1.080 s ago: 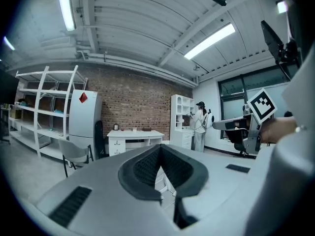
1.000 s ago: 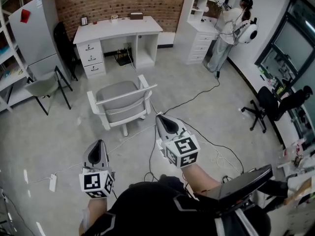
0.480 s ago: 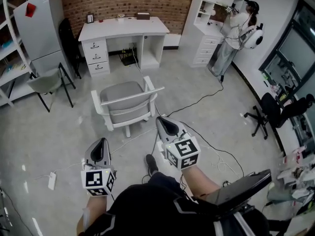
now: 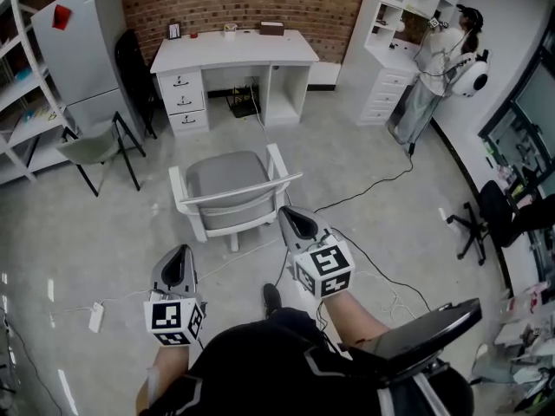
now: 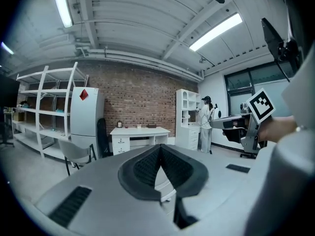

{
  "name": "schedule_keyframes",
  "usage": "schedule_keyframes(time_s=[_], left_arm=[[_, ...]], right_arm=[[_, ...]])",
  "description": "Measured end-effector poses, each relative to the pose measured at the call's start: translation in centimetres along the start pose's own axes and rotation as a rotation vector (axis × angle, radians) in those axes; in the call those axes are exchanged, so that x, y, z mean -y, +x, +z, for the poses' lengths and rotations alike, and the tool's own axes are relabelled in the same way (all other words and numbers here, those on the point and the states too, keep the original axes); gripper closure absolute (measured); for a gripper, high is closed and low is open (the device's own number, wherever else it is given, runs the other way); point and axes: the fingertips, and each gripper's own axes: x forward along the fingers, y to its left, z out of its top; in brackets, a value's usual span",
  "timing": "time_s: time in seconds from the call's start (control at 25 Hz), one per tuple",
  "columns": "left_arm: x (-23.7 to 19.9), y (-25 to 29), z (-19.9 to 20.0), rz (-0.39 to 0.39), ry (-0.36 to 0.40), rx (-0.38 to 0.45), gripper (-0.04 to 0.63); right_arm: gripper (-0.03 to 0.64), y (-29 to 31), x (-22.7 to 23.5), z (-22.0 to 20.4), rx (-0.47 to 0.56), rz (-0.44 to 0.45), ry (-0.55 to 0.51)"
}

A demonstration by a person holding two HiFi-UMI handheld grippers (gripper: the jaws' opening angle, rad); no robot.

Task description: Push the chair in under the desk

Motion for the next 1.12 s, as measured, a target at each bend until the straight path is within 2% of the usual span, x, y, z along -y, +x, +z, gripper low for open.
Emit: schedule_keyframes(time_s=[0.48,0.6,0.64,0.72,0.84,0.92,1.08,1.12], left_arm=[[1.1,8.0,0.2,-0.02,0.053,-0.068,0.588],[0.7,9.7,-0.1,0.0,0.076,-0.096,0.588],[0.6,10.2,-0.1,0.007,0.083,-0.103,0.586],[0.6,11.5,-0.3,0.013,0.094,-0.117,0.586],[0.8,13.3,-0.8,0.01,0.096,-0.147,0.586],[1.1,14.4,-1.2,0.011,0.1,-0.171,0.586],[2.0,16.4,-1.7,0.019,0.147,-0.218,0.581],[2.1,16.9,-1.9,0.019,0.163,-0.231,0.558]], right_arm=[[0.606,5.3,6.2,-0.8,-0.035,0.046,-0.003],[0.603,6.8,7.2,-1.1,-0.051,0.077,-0.023],[0.592,7.2,7.6,-1.3,-0.055,0.086,-0.027],[0.524,8.1,8.3,-1.8,-0.069,0.111,-0.036],[0.507,9.4,9.1,-3.0,-0.104,0.164,-0.061],[0.474,10.0,9.7,-4.1,-0.137,0.201,-0.088],[0.44,11.3,11.2,-5.8,-0.178,0.255,-0.121],[0.432,11.7,11.5,-6.1,-0.187,0.268,-0.126]])
